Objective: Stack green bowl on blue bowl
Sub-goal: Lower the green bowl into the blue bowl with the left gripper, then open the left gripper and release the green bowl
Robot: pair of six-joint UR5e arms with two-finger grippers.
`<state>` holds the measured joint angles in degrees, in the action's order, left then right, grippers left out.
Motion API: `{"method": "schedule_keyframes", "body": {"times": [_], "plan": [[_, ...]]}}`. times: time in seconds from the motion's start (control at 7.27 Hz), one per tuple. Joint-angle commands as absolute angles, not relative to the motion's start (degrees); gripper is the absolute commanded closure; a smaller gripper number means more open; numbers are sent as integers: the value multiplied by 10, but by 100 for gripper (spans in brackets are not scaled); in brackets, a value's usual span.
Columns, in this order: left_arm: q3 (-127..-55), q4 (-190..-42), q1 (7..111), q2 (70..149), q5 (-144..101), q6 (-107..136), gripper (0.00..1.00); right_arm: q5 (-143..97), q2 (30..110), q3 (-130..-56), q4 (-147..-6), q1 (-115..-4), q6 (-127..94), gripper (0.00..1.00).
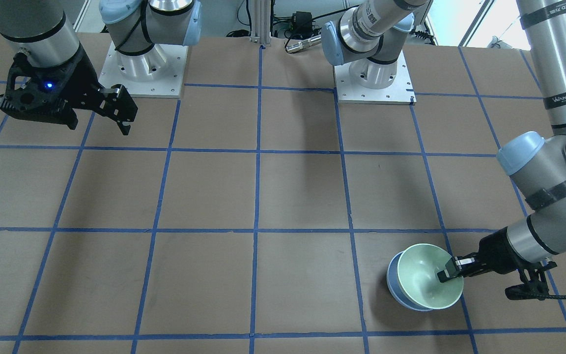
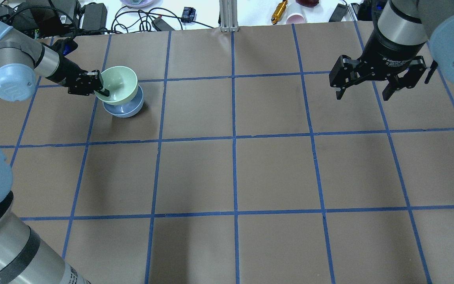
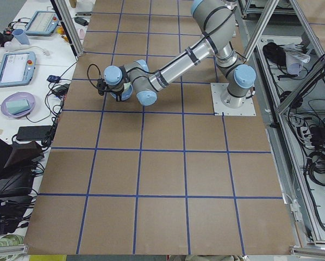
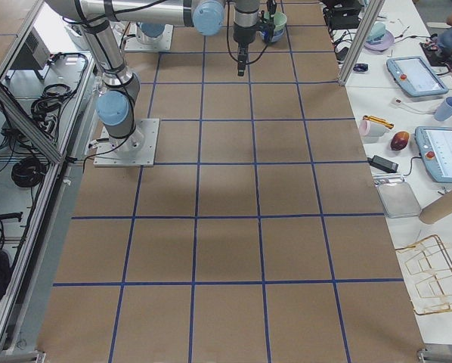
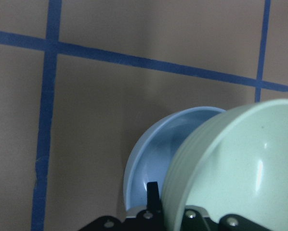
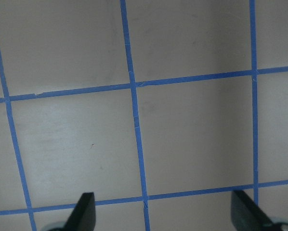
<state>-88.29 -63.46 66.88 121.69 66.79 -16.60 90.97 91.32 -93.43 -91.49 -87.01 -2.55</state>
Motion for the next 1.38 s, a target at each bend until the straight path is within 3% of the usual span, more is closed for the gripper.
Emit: {"method": "schedule_keyframes", "body": {"times": [0.0, 0.14, 0.69, 1.24], "plan": [[-881, -635, 669, 1218, 668, -162, 25, 910, 913, -934, -915, -870, -25, 0], [-881, -635, 669, 1216, 668, -160, 0, 910, 913, -934, -915, -870, -25, 0], [-871, -682, 669, 1172, 672, -156, 0, 910, 913, -934, -915, -870, -25, 0], [-831, -789, 756, 1057, 850, -122, 0, 910, 913, -934, -915, -870, -25, 0]]}}
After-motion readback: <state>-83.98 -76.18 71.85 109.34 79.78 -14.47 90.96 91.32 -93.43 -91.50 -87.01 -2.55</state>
